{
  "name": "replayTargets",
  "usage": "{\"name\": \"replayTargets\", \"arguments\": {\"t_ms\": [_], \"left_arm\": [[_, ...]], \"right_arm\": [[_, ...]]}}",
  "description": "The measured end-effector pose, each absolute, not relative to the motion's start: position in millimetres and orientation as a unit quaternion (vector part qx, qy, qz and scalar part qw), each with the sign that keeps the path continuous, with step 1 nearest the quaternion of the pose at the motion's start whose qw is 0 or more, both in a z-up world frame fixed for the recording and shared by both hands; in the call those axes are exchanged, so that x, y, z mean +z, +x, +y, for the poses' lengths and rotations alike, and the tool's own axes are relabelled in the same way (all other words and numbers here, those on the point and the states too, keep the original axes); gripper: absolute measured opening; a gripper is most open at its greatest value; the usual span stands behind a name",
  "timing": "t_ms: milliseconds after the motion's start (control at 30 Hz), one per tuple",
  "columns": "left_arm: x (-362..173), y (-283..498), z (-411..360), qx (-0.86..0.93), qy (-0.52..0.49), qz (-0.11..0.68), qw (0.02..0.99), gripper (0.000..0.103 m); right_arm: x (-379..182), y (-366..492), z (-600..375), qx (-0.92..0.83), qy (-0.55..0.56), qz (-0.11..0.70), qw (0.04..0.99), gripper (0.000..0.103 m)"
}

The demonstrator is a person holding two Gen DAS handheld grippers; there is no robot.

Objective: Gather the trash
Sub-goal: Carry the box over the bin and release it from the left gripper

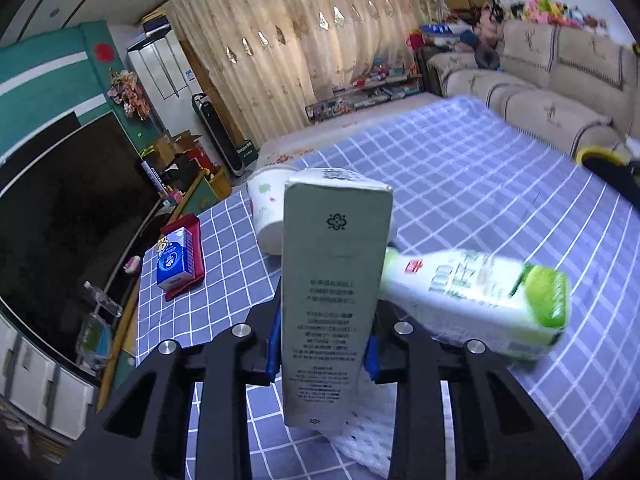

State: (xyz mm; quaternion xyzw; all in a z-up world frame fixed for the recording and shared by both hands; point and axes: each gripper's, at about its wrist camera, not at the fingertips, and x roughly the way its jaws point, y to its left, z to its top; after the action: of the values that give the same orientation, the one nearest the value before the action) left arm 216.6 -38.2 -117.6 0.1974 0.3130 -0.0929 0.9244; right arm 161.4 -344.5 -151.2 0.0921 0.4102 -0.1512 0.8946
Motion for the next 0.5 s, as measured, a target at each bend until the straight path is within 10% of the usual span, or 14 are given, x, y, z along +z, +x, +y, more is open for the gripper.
{"name": "replayTargets", "arguments": {"t_ms": [500], "left_arm": [[-41.1,160.3,-73.7,-0.161,0.139,0.266,0.940,0.031]], "right_arm": [[-121.3,114.1,-348.8,-0.154,0.101,0.364,0.913,0.060]]}}
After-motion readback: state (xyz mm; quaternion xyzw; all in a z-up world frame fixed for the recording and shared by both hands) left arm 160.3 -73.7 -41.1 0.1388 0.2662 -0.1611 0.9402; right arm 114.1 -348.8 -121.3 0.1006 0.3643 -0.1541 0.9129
